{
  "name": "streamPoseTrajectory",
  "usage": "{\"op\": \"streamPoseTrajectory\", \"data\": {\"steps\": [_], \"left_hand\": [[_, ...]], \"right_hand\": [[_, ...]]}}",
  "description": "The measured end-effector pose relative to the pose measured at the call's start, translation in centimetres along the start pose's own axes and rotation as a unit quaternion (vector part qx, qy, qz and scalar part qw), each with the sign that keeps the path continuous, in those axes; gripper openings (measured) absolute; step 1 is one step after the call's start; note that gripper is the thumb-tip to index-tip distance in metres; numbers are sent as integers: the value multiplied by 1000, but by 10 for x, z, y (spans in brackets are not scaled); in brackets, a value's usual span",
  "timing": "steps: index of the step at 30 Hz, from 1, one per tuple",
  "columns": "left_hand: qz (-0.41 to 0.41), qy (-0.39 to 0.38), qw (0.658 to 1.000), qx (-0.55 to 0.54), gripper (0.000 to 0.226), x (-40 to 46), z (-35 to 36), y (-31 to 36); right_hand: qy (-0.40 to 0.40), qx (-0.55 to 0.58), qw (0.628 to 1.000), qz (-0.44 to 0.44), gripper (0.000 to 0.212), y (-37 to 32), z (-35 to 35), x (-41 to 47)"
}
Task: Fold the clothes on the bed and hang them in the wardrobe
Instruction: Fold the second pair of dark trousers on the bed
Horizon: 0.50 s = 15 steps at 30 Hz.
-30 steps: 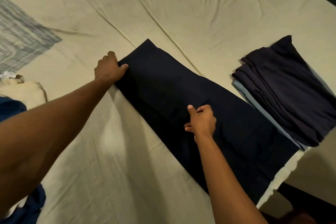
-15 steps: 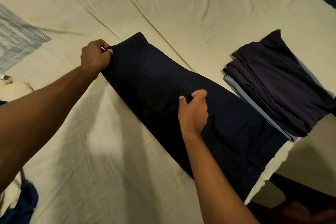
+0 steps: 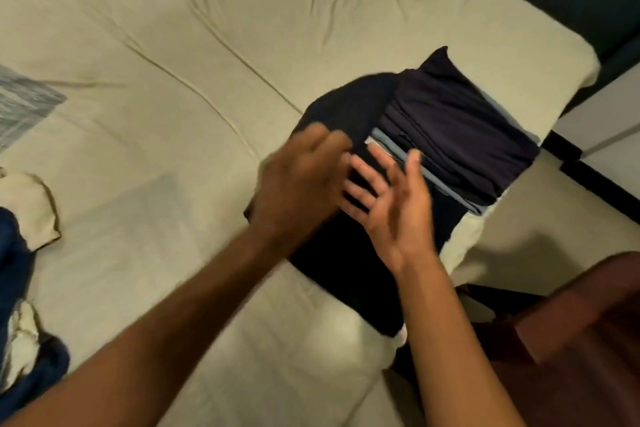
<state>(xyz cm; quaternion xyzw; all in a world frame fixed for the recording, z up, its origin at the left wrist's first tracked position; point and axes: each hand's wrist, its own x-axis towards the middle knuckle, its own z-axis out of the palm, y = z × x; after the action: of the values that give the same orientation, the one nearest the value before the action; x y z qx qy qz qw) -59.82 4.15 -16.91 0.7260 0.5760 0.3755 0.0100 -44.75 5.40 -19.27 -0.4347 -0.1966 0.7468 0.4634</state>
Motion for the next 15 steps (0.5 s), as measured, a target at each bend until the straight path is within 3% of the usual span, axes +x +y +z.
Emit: {"op": "streamPoseTrajectory", "data": {"steps": [3, 7, 9, 15], "left_hand": [[79, -57, 995, -15, 4, -40, 41, 61], [101, -212, 972, 9, 26, -100, 109, 89], [97, -259, 961, 31, 31, -126, 132, 88], [60, -276, 959, 20, 29, -147, 131, 86]], "right_hand": [[35, 48, 998, -18, 68, -23, -48, -33], [238, -107, 965, 26, 22, 6, -118, -29], [294, -123, 947, 45, 13, 28, -144, -20], [280, -150, 948, -13, 15, 40, -163, -5]]}}
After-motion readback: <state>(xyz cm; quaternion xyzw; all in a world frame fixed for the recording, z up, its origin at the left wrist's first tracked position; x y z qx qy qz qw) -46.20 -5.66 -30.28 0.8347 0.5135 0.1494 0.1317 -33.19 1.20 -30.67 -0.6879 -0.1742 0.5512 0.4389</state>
